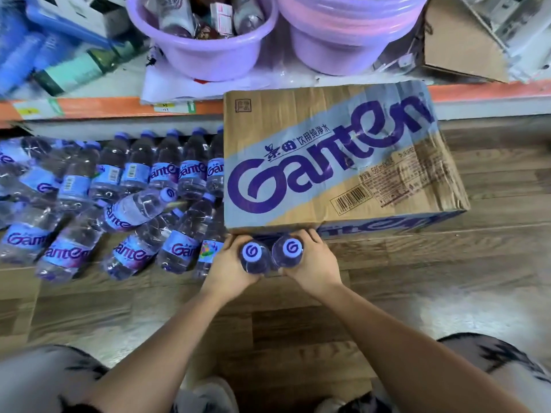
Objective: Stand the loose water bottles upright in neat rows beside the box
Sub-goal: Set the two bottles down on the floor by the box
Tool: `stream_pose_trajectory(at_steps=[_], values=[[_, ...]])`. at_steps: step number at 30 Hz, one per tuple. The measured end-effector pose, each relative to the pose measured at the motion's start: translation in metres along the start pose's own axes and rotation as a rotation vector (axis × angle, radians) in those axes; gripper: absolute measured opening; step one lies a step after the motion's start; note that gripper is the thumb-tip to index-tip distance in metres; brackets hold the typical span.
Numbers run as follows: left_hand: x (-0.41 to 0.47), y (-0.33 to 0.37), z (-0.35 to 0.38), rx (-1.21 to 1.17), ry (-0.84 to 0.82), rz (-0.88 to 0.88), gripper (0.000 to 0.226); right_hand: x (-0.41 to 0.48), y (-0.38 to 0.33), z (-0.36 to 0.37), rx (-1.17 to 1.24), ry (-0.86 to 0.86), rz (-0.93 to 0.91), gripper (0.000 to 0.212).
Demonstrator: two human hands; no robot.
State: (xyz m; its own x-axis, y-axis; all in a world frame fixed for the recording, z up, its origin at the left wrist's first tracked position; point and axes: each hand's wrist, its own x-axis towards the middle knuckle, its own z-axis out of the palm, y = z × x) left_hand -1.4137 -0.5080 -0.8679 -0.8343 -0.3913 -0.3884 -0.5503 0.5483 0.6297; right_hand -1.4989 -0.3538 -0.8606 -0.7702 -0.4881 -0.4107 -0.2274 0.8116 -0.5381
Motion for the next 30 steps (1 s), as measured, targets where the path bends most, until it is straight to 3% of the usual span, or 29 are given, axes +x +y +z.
stream_pose_trajectory(at_steps=[7, 11, 16, 19, 22, 24, 30], values=[[-0.002, -0.009, 0.008, -0.039, 0.014, -0.043, 0.077, 0.002, 0.004, 0.003, 0.044, -0.007, -0.003, 0.067], [-0.007, -0.013, 0.012, -0.176, 0.049, -0.102, 0.08, 0.003, 0.001, 0.008, 0.02, -0.025, -0.002, 0.073], [-0.011, -0.014, 0.015, -0.193, -0.044, -0.201, 0.104, -0.007, -0.007, -0.009, -0.206, 0.016, -0.028, 0.08], [-0.009, -0.01, 0.011, -0.086, -0.097, -0.24, 0.109, -0.011, -0.009, -0.029, -0.333, 0.113, -0.206, 0.069], [-0.01, -0.009, -0.01, 0.011, -0.187, -0.266, 0.103, -0.005, -0.015, -0.047, -0.39, 0.227, -0.423, 0.055], [-0.014, -0.01, -0.036, 0.044, -0.21, -0.318, 0.093, 0.001, -0.034, -0.06, -0.34, 0.21, -0.5, 0.047], [0.014, -0.013, -0.12, 0.289, -0.234, -0.299, 0.071, 0.036, -0.125, -0.06, -0.273, 0.079, -0.526, 0.037]])
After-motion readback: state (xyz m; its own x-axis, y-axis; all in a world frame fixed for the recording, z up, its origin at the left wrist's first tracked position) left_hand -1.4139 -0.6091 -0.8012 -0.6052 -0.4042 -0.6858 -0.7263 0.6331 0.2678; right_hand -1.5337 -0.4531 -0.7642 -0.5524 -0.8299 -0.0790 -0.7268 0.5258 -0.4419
